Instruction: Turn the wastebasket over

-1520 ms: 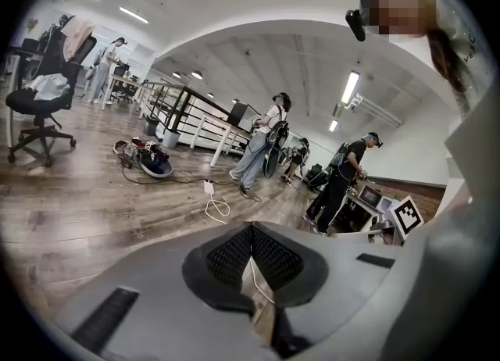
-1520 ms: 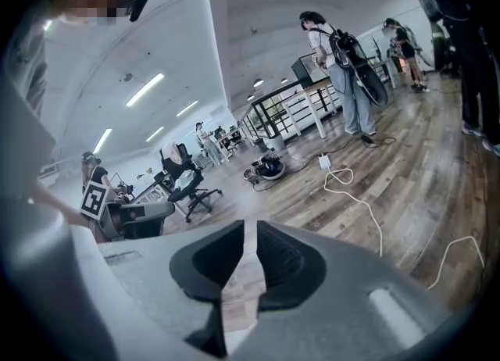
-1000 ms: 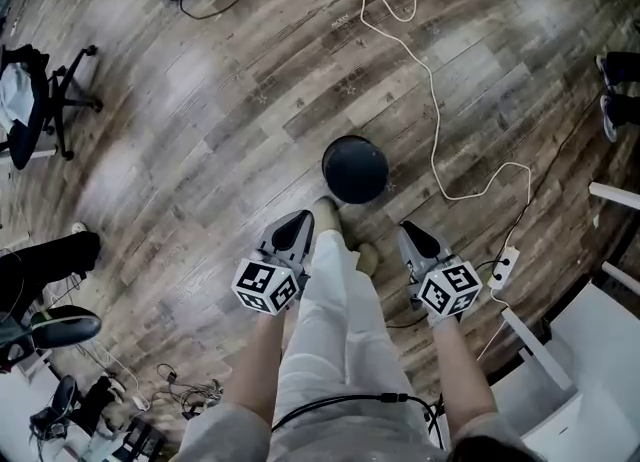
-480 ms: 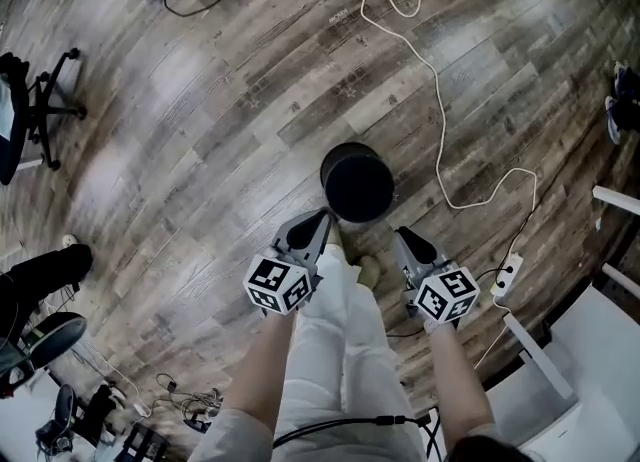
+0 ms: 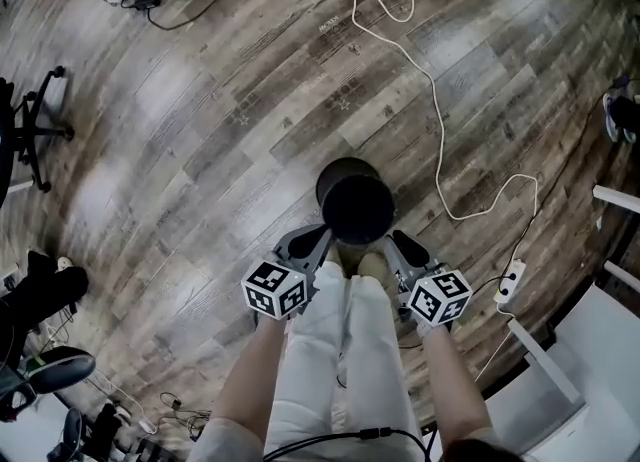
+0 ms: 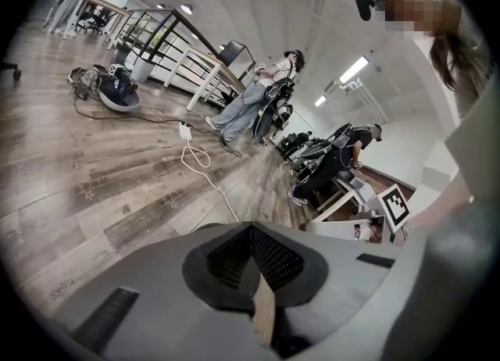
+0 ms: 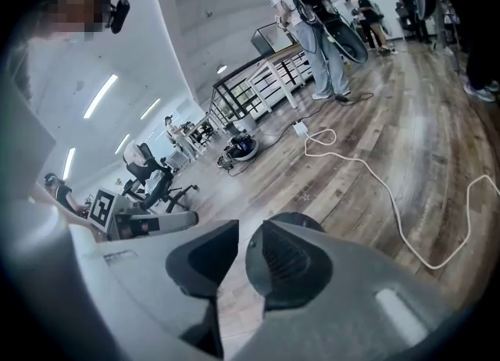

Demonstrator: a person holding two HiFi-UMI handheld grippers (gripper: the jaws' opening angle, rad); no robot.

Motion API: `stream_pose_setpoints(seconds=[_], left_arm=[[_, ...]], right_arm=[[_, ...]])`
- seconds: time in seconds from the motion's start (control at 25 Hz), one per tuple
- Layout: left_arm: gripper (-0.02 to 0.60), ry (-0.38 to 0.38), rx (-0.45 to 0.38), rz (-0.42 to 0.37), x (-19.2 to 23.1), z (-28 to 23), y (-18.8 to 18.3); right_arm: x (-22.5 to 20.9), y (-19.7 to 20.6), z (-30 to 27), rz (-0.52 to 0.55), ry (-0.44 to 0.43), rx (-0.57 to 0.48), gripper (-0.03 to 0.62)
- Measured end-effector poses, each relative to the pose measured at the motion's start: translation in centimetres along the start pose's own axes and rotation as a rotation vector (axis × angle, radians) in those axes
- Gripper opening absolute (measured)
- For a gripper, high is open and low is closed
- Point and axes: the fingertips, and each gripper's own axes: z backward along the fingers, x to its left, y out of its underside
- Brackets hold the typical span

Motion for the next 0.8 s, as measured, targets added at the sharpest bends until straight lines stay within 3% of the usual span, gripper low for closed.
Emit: stream_pose_setpoints(seconds=[0.24,0.36,0.6,0.76,0.8], left_arm=[[-0.002,-0.022,0.031,0.043,2.6,-2.8,1.6],[-0.002,-0.062,0.034,0.079,4.3,-3.9,2.2],[0.011,-0.169,0.056,0.079,7.3,-5.1,3.3],[0.088,-0.211,0.075,0.094,9.0,-5.8,4.4],[0.134,-0.219,0.082,0.1,9.4,-6.0,4.7]], right_arm=[[-2.3,1.6,-2.2,0.008,0.011,0.042,0.109],[-4.1,2.3,-3.1,-0.004,0.031,0.057,0.118],[-7.2,3.5,-4.6,-0.019,0.072,0.094,0.145],[-8.8,3.9,-5.9,-0.036,0.084,0.105,0.164],[-9.2,4.0,-6.3,-0.044,0.086,0.107,0.17]])
